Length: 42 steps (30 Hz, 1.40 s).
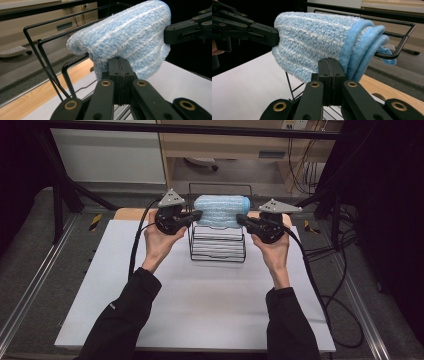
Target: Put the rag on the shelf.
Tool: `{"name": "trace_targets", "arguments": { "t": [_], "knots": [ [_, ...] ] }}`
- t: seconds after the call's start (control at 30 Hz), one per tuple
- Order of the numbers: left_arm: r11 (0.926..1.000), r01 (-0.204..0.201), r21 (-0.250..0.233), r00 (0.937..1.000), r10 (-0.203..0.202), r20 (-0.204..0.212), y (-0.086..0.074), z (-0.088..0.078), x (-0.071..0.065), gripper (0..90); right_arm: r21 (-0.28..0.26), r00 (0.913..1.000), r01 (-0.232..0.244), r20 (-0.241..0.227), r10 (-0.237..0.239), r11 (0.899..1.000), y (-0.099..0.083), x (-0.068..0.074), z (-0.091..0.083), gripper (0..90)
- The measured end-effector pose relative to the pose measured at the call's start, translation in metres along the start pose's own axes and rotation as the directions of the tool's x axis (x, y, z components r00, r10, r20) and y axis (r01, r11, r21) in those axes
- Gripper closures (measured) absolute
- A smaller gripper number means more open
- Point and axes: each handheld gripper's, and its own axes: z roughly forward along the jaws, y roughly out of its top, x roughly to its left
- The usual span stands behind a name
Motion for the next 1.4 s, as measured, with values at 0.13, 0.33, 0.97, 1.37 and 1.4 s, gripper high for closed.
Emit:
{"name": "trace_targets", "arguments": {
  "t": [0.13, 0.33, 0.97, 1.37, 1.4],
  "knots": [
    [1.0000, 0.000, -0.004, 1.0000, 0.000, -0.003, 0.000, 0.001, 0.000, 90.0, -0.007, 1.0000, 0.000, 0.003, 0.000, 1.000, -0.001, 0.000, 0.002, 88.4],
    [0.9992, 0.016, -0.035, 0.9998, -0.016, 0.009, 0.003, -0.009, 0.000, 87.3, -0.031, 0.9999, 0.011, -0.004, -0.012, 0.999, 0.003, 0.003, -0.005, 81.5],
    [0.9998, 0.006, -0.021, 0.9997, -0.006, -0.024, 0.016, -0.041, -0.002, 56.7, -0.081, 0.9997, 0.016, 0.018, -0.014, 0.997, 0.027, 0.011, -0.028, 52.0],
    [0.9997, 0.021, 0.015, 0.9992, -0.020, -0.036, -0.014, -0.070, 0.004, 38.9, -0.052, 0.9996, 0.007, 0.027, -0.005, 0.999, 0.017, 0.012, -0.049, 22.2],
    [0.9997, 0.018, 0.019, 0.9991, -0.017, -0.039, -0.020, -0.073, 0.004, 37.7, -0.041, 0.9997, 0.004, 0.026, -0.003, 0.999, 0.014, 0.011, -0.050, 20.4]
  ]
}}
